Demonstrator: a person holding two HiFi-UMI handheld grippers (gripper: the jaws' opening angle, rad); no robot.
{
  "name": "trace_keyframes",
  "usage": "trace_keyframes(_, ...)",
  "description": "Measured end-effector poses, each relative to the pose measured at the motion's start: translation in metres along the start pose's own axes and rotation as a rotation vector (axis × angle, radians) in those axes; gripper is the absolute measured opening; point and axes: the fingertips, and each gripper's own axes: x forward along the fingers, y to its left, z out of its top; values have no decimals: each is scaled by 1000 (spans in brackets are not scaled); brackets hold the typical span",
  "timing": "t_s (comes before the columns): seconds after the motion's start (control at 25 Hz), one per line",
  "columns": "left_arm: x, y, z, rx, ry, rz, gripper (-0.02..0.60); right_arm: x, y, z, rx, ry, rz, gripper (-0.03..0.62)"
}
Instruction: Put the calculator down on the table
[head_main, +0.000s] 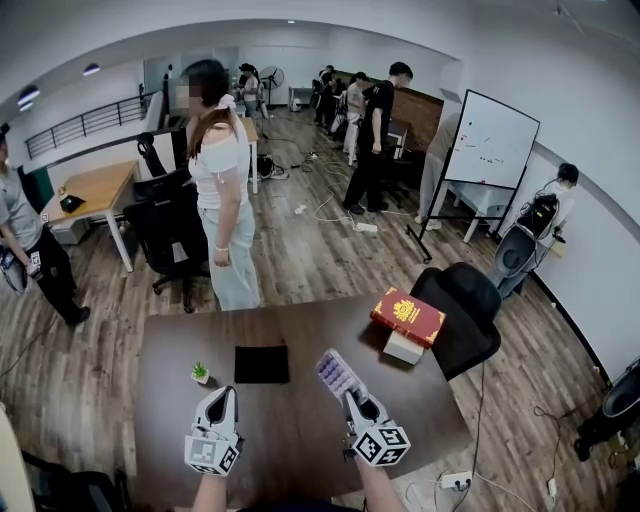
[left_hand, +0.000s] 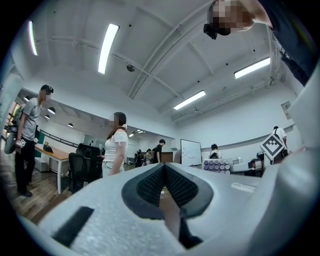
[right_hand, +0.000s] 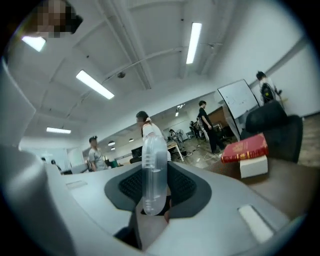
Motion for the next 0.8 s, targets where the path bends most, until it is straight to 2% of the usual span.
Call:
trace_keyframes(0.12, 0, 0, -2, -11, 4, 5, -5, -3, -11, 0, 311, -62, 5, 118)
trace_keyframes(0.24, -1, 1, -5, -21, 1, 6, -5, -6, -25, 1, 670, -178, 34, 118)
trace_keyframes(0.32, 0, 1, -5, -17, 2, 2, -5, -11, -42, -9, 907, -252, 22, 118)
trace_keyframes(0.4, 1, -1, -6, -13, 4, -1, -5, -17, -55, -20, 1097, -320, 18, 118)
trace_keyframes(0.44, 1, -1, -7, -14, 4, -2, -5, -19, -60, -25, 1156, -345, 18, 118)
trace_keyframes(0.52, 2, -1, -9, -20, 4, -1, -5, -21, -64, -30, 1193, -355, 5, 117)
trace_keyframes(0.8, 5, 1, -13, -25, 13, 0, -5, -14, -69, -47, 1095, -292, -28, 118)
